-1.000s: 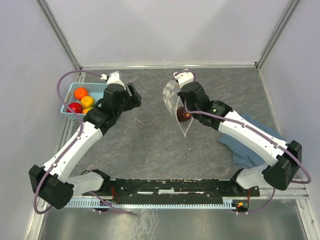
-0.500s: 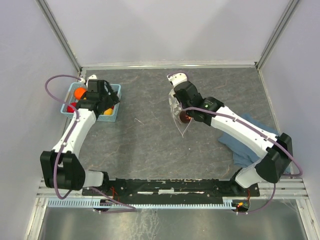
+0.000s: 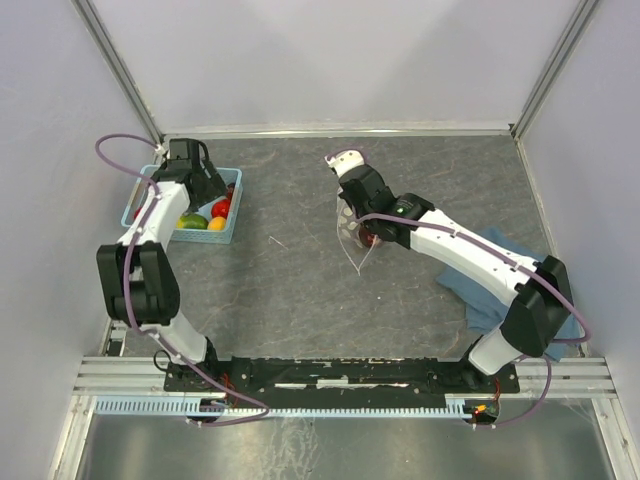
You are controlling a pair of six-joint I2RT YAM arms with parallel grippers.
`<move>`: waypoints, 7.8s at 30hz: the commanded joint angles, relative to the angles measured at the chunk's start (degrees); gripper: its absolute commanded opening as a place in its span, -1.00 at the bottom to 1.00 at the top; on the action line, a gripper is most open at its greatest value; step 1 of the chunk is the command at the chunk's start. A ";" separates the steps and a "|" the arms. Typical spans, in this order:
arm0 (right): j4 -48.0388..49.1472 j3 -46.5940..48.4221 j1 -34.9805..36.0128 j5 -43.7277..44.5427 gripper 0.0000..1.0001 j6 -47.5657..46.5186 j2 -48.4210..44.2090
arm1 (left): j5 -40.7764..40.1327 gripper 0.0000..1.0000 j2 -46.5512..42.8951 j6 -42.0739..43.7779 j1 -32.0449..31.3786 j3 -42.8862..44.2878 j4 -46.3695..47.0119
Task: Place the food in the zip-top bag and seal the zipper
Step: Pick up the fake fruit from the bin, then place the fake fruit in the zipper food storage bag.
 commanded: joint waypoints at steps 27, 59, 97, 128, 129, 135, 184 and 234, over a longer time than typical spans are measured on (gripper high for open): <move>2.03 2.36 -0.14 -1.12 -0.97 0.07 1.76 | 19.26 0.61 26.78 10.98 4.12 18.96 -10.03; 1.64 2.43 -0.06 -2.86 -0.95 0.92 0.72 | 16.79 -0.49 10.67 7.08 3.96 13.71 -6.94; -1.42 11.08 -0.08 -13.93 -0.97 10.99 7.29 | 24.33 -0.60 -33.46 -15.88 -30.24 -31.28 32.89; -0.32 7.47 -0.08 -18.97 -0.97 13.25 4.32 | 11.83 -0.70 -27.63 -20.38 -41.29 -36.34 37.59; -0.19 7.45 -0.08 -19.29 -0.97 13.27 4.31 | 11.91 -0.70 -27.07 -20.24 -41.29 -36.09 37.55; 0.44 6.79 -0.12 -21.43 -0.97 14.10 3.96 | 11.20 -0.69 -24.37 -20.02 -41.29 -34.68 38.90; 4.79 4.07 -0.16 -36.05 -0.96 20.63 0.96 | -11.48 -0.40 -34.98 -12.13 -44.88 -32.86 25.67; 2.86 4.23 -0.25 -32.85 -0.96 18.08 2.08 | 7.96 -0.45 -38.95 -11.20 -44.88 -34.46 30.26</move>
